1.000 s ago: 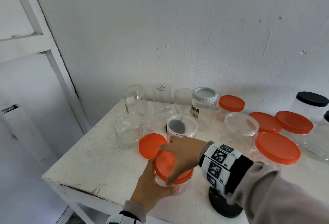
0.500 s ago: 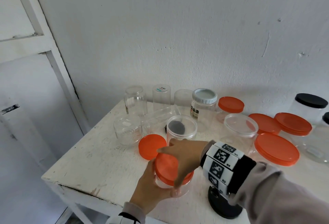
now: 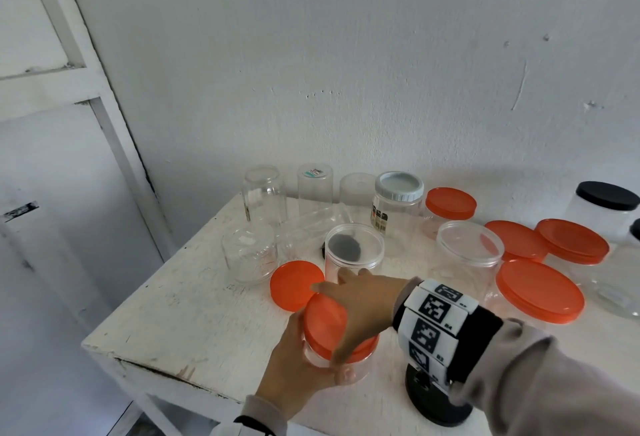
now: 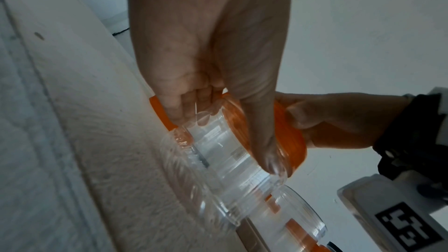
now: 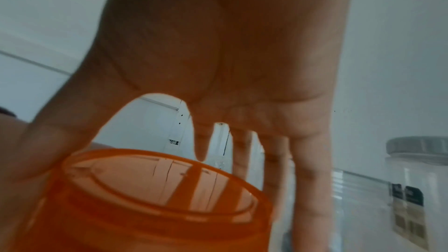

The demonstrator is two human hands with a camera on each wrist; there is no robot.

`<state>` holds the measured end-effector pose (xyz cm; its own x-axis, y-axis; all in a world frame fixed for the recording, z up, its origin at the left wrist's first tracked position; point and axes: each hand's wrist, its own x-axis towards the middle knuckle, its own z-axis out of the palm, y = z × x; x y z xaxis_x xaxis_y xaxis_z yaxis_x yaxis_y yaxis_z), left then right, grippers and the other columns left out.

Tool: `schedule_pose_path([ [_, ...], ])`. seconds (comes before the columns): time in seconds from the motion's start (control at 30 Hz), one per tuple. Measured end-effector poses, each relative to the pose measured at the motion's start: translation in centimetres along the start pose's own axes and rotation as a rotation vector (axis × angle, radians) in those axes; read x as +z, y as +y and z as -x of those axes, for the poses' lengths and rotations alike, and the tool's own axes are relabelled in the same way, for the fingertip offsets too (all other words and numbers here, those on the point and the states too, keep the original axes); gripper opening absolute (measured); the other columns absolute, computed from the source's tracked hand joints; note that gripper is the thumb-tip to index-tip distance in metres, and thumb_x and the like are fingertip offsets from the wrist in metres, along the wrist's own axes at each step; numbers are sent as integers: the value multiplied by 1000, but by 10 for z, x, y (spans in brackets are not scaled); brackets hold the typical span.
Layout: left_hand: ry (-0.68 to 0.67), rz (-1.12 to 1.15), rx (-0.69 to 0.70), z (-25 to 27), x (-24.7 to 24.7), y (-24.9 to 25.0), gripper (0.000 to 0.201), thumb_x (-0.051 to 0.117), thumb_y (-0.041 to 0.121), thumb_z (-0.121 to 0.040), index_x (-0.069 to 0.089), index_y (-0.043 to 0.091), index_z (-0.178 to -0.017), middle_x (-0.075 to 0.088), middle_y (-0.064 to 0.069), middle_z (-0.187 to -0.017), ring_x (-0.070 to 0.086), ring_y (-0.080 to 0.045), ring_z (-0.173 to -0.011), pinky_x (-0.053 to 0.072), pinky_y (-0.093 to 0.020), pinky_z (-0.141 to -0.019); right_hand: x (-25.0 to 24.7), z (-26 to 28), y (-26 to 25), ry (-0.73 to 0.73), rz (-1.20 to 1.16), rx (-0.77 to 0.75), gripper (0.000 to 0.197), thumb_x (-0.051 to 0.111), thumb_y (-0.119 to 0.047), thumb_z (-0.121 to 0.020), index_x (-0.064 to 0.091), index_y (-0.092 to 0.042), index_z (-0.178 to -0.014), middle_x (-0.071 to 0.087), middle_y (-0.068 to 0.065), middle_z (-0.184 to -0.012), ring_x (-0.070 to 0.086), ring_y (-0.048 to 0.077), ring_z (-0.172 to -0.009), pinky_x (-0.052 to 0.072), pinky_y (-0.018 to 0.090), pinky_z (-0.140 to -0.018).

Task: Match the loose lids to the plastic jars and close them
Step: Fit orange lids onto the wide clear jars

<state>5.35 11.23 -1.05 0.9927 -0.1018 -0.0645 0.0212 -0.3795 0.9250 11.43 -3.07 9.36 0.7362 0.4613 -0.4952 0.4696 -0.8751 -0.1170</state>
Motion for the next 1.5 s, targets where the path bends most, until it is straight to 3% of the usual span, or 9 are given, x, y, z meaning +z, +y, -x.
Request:
schedule_pose_path([
  [0.1,-3,-11,1,0,1,0,107,81,54,-39,22,37,-127,36,17,-132,42,-11,-125,44,-32,-104,-6,1,1,-21,-5,-80,105,77,-62,-62,11,-51,-143,25,-6,-144,31,28,-132,40,59,-99],
  [0.33,17,-38,-13,-2,2,-1,109,82,53,-40,20,37,-128,38,16,-131,43,-10,-123,42,-33,-106,9,-2,2,136,14,-65,96,66,-75,-61,21,-43,-140,37,-2,-134,43,28,-119,45,43,-91],
  [0.5,14,-54,-4,-1,2,-3,98,88,39,-56,21,37,-126,39,22,-125,43,-3,-114,39,-11,-92,22,-2,-6,248,-12,47,98,55,-85,-58,32,-34,-138,42,3,-128,46,30,-112,43,41,-85],
  [0.63,17,-56,-5,0,2,1,110,88,44,-47,21,33,-134,40,15,-132,45,-11,-122,43,-30,-104,9,1,1,59,-40,14,105,68,-75,-61,13,-45,-145,28,0,-143,33,31,-129,41,51,-98],
  [0.7,36,-85,-5,0,2,3,116,82,51,-41,20,30,-138,39,15,-131,44,-11,-122,43,-31,-104,3,2,4,-3,-29,-42,108,75,-65,-62,7,-50,-145,22,-5,-147,27,29,-134,38,56,-102],
  [1.07,14,-16,-14,0,2,-1,102,84,48,-42,25,39,-125,42,20,-125,46,-9,-119,45,-29,-101,9,3,3,129,-9,-61,102,71,-72,-61,19,-43,-144,38,0,-134,46,28,-119,46,40,-92],
  [1.23,47,-23,6,-1,5,-4,94,90,38,-52,25,42,-120,43,31,-110,47,10,-95,40,2,-68,24,6,-11,297,-46,110,95,60,-82,-61,34,-30,-136,44,4,-124,51,29,-108,46,40,-89],
  [1.43,35,1,6,-2,6,-3,92,88,46,-45,27,46,-115,39,34,-113,44,10,-99,38,0,-68,5,5,0,38,-31,0,107,72,-68,-63,7,-48,-145,24,0,-147,30,31,-132,40,53,-101],
  [1.5,49,-5,-5,-2,6,-3,95,85,49,-42,25,45,-116,38,33,-112,45,6,-101,37,-4,-72,0,3,1,26,-13,-67,105,77,-62,-63,11,-51,-144,25,-4,-145,29,28,-132,41,50,-100],
])
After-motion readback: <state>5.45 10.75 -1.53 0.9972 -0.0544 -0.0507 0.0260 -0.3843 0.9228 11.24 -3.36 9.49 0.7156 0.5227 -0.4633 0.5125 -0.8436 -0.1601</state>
